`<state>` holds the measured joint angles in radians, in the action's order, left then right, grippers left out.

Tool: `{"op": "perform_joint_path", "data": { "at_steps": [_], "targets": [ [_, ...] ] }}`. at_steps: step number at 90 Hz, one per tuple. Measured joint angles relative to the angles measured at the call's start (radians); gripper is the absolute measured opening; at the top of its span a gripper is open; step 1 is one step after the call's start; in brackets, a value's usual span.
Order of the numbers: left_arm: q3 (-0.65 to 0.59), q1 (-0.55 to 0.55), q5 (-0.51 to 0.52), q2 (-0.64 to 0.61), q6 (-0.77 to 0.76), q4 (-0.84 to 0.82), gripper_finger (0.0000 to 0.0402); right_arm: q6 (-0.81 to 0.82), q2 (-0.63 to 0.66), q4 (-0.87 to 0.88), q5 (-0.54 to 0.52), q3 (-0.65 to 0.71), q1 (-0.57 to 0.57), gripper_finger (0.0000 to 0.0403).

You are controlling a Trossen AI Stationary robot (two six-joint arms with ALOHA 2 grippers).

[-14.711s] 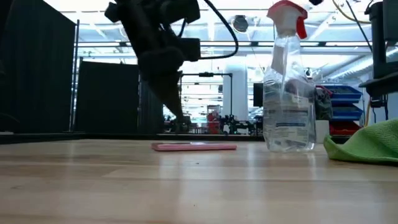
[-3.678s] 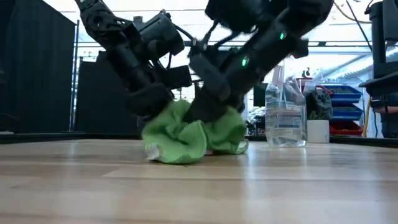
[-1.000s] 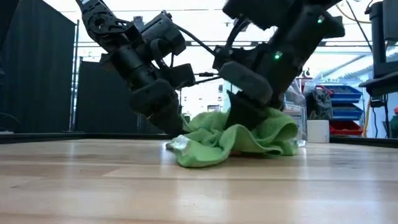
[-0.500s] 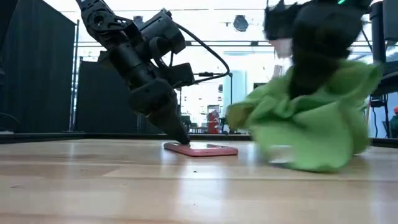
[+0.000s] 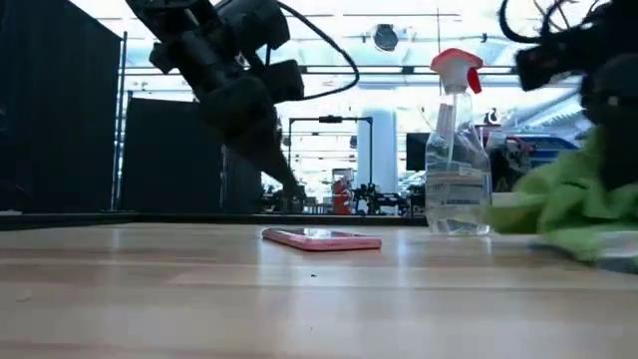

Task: Apply microfiber cloth
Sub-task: Wipe the back and front of the cellphone with the green microfiber cloth

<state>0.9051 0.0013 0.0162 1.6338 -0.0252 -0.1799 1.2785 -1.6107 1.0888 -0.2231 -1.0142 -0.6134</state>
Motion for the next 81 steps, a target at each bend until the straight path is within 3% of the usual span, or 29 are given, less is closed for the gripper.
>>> {"op": "perform_joint_path", "data": {
  "at_steps": [17, 31, 43, 57, 70, 81],
  "targets": [
    [0.002, 0.0, 0.003, -0.009, -0.022, -0.021, 0.0184, 0.08, 0.108, 0.05, 0.066, 0.0, -0.036, 0.0245],
    [0.002, -0.002, 0.003, -0.021, -0.023, -0.035, 0.0184, 0.132, 0.215, 0.046, 0.063, 0.0, -0.048, 0.0285],
    [0.002, -0.004, 0.003, -0.043, -0.048, -0.068, 0.0184, 0.135, 0.256, -0.028, -0.084, 0.0, -0.052, 0.0297],
    [0.003, -0.025, 0.004, -0.063, -0.083, -0.11, 0.0184, -0.065, 0.193, -0.313, -0.279, -0.001, -0.006, 0.0297],
    [-0.006, -0.065, 0.005, -0.062, -0.122, -0.118, 0.0184, -0.307, 0.046, -0.555, -0.289, -0.001, 0.085, 0.0293],
    [-0.044, -0.094, 0.013, -0.062, -0.161, -0.12, 0.0184, -0.456, -0.08, -0.687, -0.216, -0.001, 0.172, 0.027]
  ]
}}
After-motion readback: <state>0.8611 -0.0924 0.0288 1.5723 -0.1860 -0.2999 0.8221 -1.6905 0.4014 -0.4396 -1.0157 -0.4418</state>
